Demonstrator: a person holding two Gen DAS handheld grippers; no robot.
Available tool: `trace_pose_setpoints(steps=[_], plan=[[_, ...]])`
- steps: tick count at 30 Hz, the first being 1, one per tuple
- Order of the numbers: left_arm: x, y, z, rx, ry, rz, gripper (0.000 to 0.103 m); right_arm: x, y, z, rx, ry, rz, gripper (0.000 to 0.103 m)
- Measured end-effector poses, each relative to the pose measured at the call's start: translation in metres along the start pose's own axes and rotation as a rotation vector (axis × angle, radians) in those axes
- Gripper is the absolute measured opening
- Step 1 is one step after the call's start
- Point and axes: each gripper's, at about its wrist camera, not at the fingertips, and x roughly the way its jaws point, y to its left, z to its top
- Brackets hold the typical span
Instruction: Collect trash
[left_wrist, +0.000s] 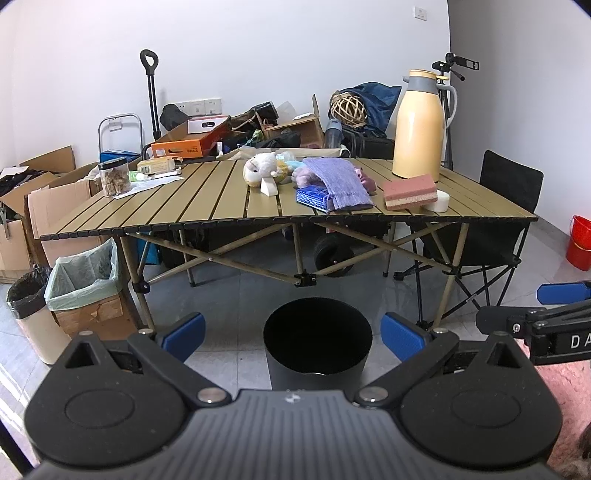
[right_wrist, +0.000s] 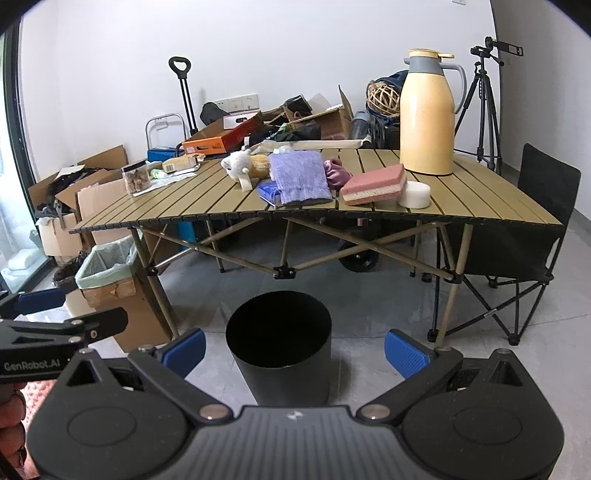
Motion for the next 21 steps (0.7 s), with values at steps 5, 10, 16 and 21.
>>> trace_pose_setpoints(steps=[5, 10, 16, 21], plan=[[0.015, -0.001, 0.010, 0.007, 0.003, 0.004, 0.103, 0.015, -0.008, 0.008, 0.010, -0.003, 0.018, 0.103], [0.034, -0.003, 0.020, 0.006, 0.003, 0.000, 0.103, 0.033, -0.021, 0.016, 0.030, -0.006, -0.003, 0.103], [0.061, -0.010, 0.036, 0.017, 0.001, -0.016, 0.103, 0.058, -0.042, 0.025, 0.068, -0.006, -0.047, 0.103], [0.083, -0.020, 0.048, 0.024, -0.003, -0.029, 0.103, 0.078, -0.056, 0.036, 0.075, -0.024, -0.071, 0.103]])
